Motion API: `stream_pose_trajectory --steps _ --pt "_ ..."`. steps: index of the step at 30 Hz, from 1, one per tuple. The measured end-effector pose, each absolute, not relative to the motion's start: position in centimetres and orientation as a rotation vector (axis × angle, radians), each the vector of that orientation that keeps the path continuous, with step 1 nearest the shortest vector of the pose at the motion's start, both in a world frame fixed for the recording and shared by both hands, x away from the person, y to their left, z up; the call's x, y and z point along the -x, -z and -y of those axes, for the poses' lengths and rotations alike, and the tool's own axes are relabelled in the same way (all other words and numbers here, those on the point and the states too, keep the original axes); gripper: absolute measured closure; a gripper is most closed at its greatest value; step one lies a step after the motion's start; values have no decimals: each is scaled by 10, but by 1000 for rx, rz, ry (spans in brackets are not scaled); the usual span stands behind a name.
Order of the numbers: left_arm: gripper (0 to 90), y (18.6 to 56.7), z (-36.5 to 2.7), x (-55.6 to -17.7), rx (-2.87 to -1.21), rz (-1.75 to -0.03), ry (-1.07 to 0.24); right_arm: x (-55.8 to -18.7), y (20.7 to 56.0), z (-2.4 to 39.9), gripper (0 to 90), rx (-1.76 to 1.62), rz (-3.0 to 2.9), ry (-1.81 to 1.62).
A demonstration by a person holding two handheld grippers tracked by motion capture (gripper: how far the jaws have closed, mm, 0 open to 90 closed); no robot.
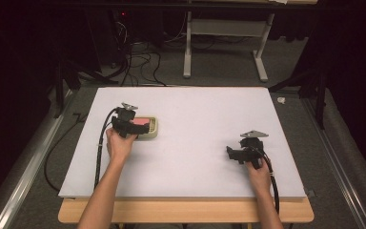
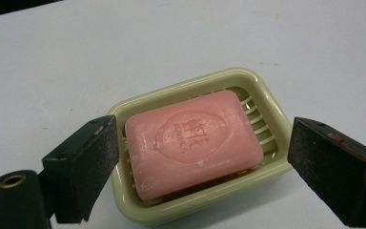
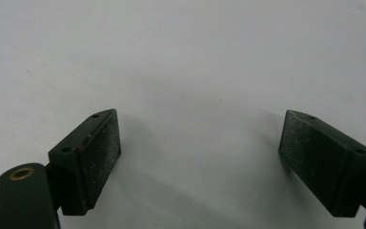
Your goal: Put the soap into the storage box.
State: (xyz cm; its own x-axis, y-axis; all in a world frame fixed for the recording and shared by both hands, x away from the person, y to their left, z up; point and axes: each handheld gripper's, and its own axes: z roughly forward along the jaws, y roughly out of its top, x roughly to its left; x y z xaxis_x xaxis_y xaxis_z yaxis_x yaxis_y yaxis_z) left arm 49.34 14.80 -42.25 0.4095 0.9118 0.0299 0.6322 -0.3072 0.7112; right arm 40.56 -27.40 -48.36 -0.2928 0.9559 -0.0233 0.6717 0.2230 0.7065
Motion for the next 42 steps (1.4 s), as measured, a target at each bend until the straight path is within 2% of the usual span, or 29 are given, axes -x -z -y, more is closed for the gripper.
stream_pose_trajectory --steps 42 --pt "134 402 -159 -443 -1990 -1153 -576 -406 484 274 146 -1496 -2045 -826"
